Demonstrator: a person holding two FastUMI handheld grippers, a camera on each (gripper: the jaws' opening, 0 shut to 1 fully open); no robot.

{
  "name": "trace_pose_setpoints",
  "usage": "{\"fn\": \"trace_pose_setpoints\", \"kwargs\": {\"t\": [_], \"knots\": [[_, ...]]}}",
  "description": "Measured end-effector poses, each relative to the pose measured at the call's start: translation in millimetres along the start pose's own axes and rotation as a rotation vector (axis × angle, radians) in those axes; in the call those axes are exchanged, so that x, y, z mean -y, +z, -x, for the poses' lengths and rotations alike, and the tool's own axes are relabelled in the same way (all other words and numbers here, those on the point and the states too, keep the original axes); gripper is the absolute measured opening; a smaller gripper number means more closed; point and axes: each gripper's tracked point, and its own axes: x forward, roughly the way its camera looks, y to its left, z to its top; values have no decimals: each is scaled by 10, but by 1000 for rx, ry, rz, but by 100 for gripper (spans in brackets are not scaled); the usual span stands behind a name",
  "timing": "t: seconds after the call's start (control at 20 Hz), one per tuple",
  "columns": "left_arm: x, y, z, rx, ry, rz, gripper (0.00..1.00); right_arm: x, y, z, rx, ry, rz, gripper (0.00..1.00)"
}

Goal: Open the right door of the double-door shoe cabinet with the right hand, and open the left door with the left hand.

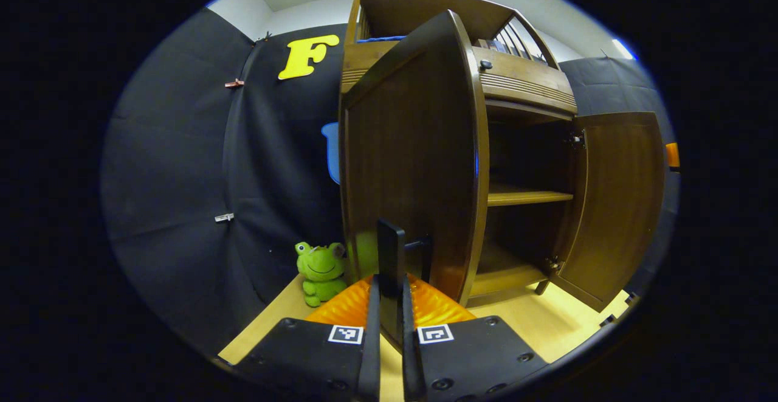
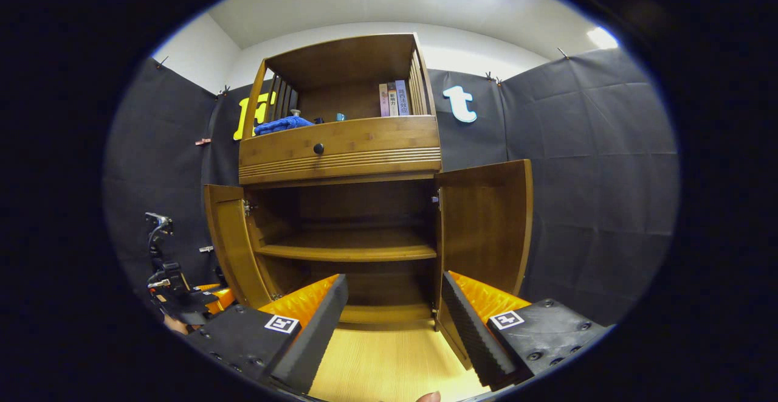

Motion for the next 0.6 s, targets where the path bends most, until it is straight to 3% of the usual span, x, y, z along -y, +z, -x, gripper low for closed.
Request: {"fn": "trace_pose_setpoints", "kwargs": {"t": [0.05, 0.1, 0.15, 0.2, 0.4, 0.6], "knots": [[-83, -9, 29, 2, 6, 0, 17, -13, -5, 6, 1, -3, 1, 100], [-167, -9, 52, 6, 11, -1, 17, -42, -8, 6, 1, -6, 0, 92], [-230, -8, 83, 14, 11, -4, 16, -68, -18, 11, -2, -7, 0, 100], [-315, -5, 95, 21, 18, -17, 15, -89, -21, 17, -2, -9, -1, 92], [-632, -97, 169, 22, 36, 2, 14, -179, -12, 19, 6, -8, -4, 100], [-935, -158, 181, 21, 20, 51, 9, -210, -43, -1, 4, -8, -5, 100]]}}
